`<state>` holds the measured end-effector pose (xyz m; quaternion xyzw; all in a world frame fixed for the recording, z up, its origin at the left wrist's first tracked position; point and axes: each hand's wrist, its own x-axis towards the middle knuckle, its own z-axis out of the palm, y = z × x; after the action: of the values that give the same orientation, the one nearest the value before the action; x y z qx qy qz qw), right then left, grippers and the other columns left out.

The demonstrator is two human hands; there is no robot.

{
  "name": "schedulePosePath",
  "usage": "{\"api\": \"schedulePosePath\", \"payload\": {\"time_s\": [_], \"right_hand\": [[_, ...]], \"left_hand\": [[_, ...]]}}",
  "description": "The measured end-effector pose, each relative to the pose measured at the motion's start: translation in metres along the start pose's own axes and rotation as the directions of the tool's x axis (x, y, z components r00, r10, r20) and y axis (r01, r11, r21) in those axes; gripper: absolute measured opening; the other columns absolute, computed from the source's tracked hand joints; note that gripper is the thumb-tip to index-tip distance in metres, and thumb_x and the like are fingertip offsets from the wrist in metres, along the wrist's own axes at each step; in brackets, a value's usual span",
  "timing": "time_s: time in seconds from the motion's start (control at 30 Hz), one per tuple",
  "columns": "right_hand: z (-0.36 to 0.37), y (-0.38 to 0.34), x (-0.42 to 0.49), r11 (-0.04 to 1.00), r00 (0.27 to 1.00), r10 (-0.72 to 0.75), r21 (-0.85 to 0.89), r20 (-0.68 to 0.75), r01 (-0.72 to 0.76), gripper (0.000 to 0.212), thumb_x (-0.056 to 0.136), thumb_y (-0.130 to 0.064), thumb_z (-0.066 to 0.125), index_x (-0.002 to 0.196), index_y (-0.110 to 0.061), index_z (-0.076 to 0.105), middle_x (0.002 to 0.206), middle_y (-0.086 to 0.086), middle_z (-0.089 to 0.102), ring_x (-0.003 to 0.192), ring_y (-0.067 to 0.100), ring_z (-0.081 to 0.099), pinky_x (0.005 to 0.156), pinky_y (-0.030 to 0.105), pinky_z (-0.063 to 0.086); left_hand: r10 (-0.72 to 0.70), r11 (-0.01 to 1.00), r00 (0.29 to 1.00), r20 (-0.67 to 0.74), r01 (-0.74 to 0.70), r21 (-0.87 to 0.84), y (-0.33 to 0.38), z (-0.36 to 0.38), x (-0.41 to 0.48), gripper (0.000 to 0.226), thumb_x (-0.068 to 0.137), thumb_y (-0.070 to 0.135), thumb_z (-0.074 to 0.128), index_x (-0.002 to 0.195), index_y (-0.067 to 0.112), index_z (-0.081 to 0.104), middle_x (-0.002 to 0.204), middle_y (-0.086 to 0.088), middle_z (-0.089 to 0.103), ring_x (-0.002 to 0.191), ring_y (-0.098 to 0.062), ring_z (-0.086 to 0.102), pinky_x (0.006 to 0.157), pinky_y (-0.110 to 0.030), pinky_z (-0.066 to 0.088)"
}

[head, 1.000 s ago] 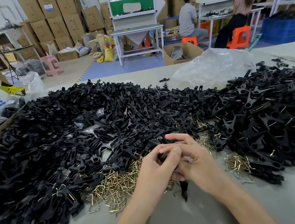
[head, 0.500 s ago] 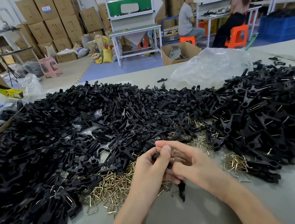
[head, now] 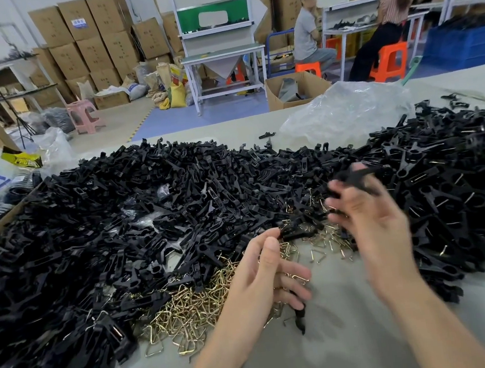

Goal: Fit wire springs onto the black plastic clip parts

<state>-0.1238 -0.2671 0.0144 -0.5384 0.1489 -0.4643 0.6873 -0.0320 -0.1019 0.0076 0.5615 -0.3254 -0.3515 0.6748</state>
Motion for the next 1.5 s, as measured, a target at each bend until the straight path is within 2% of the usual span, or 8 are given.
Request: {"api": "schedulePosePath", "payload": {"time_s": [0.1, 0.33, 0.47, 0.57, 0.87, 1.03, 1.3, 1.5], "right_hand": [[-0.017, 0.0, 0.013, 0.941, 0.96, 0.253, 0.259, -0.115, -0.217, 0.061, 0.084, -0.041, 0.071, 0.136, -0.012, 0.055, 0.119, 0.01, 0.074, 0.103, 0.02, 0.074, 0.075, 0.022, 0.059], [0.007, 0.019, -0.003, 0.957, 0.952, 0.276, -0.127, 0.13, -0.261, 0.021, 0.098, -0.018, 0.061, 0.114, -0.024, 0.072, 0.1, 0.006, 0.078, 0.079, 0.017, 0.072, 0.067, 0.023, 0.058], [0.003, 0.024, -0.003, 0.932, 0.94, 0.301, -0.256, 0.16, -0.255, 0.024, 0.103, -0.015, 0.055, 0.113, -0.028, 0.073, 0.098, -0.002, 0.077, 0.083, 0.012, 0.068, 0.074, 0.026, 0.057], [0.003, 0.028, -0.004, 0.925, 0.938, 0.299, -0.294, 0.177, -0.239, 0.026, 0.104, -0.013, 0.054, 0.113, -0.029, 0.072, 0.096, -0.003, 0.077, 0.08, 0.007, 0.067, 0.071, 0.018, 0.054], [0.002, 0.033, -0.004, 0.902, 0.938, 0.291, -0.382, 0.189, -0.203, 0.027, 0.105, -0.018, 0.053, 0.11, -0.037, 0.072, 0.096, -0.012, 0.076, 0.082, 0.001, 0.068, 0.072, 0.016, 0.052], [0.002, 0.034, -0.004, 0.891, 0.938, 0.286, -0.414, 0.196, -0.185, 0.028, 0.105, -0.02, 0.052, 0.11, -0.038, 0.072, 0.096, -0.014, 0.075, 0.085, 0.002, 0.068, 0.075, 0.02, 0.054], [0.002, 0.032, -0.006, 0.883, 0.936, 0.296, -0.43, 0.193, -0.19, 0.029, 0.105, -0.02, 0.052, 0.108, -0.041, 0.072, 0.096, -0.014, 0.075, 0.083, 0.0, 0.067, 0.073, 0.021, 0.054], [0.003, 0.026, -0.009, 0.875, 0.931, 0.3, -0.449, 0.206, -0.183, 0.029, 0.105, -0.02, 0.052, 0.109, -0.042, 0.071, 0.097, -0.015, 0.074, 0.086, 0.001, 0.067, 0.072, 0.02, 0.054]], "left_hand": [[0.017, 1.0, 0.999, -0.043, -0.016, 0.026, -0.001, 0.003, 0.0, 0.057, 0.088, 0.066, 0.048, 0.132, 0.03, 0.051, 0.091, -0.015, 0.073, 0.073, -0.029, 0.069, 0.061, -0.033, 0.055], [0.275, 0.911, 0.916, -0.291, -0.152, 0.383, 0.006, -0.009, 0.01, 0.016, 0.101, 0.026, 0.053, 0.109, 0.036, 0.064, 0.087, 0.001, 0.072, 0.069, -0.017, 0.07, 0.058, -0.028, 0.057], [0.312, 0.459, 0.921, -0.231, 0.067, 0.886, 0.033, -0.046, 0.047, 0.027, 0.097, 0.037, 0.054, 0.124, 0.033, 0.057, 0.108, 0.018, 0.067, 0.083, 0.004, 0.063, 0.066, -0.016, 0.054], [-0.116, 0.021, 0.958, -0.263, 0.267, 0.964, 0.054, -0.068, 0.081, 0.065, 0.093, 0.058, 0.057, 0.15, 0.032, 0.036, 0.147, -0.004, 0.042, 0.125, -0.023, 0.053, 0.103, -0.043, 0.049], [-0.075, -0.383, 0.985, -0.159, 0.118, 0.916, 0.056, -0.083, 0.114, 0.044, 0.104, 0.053, 0.035, 0.128, 0.02, 0.051, 0.119, -0.002, 0.064, 0.109, -0.028, 0.064, 0.083, -0.041, 0.043], [0.114, -0.22, 0.988, -0.106, 0.129, 0.967, 0.061, -0.097, 0.095, 0.028, 0.108, 0.034, 0.029, 0.087, 0.018, 0.039, 0.088, 0.002, 0.052, 0.088, -0.029, 0.058, 0.086, -0.046, 0.045], [0.017, 0.385, 0.978, -0.208, 0.186, 0.904, 0.072, -0.103, 0.083, 0.024, 0.109, 0.032, 0.032, 0.112, 0.022, 0.053, 0.096, 0.003, 0.044, 0.062, -0.004, 0.053, 0.051, -0.018, 0.041], [0.251, 0.49, 0.932, -0.26, 0.109, 0.865, 0.074, -0.1, 0.063, 0.023, 0.107, 0.04, 0.034, 0.114, 0.033, 0.055, 0.056, 0.008, 0.053, 0.043, -0.003, 0.042, 0.044, -0.022, 0.035]]}}
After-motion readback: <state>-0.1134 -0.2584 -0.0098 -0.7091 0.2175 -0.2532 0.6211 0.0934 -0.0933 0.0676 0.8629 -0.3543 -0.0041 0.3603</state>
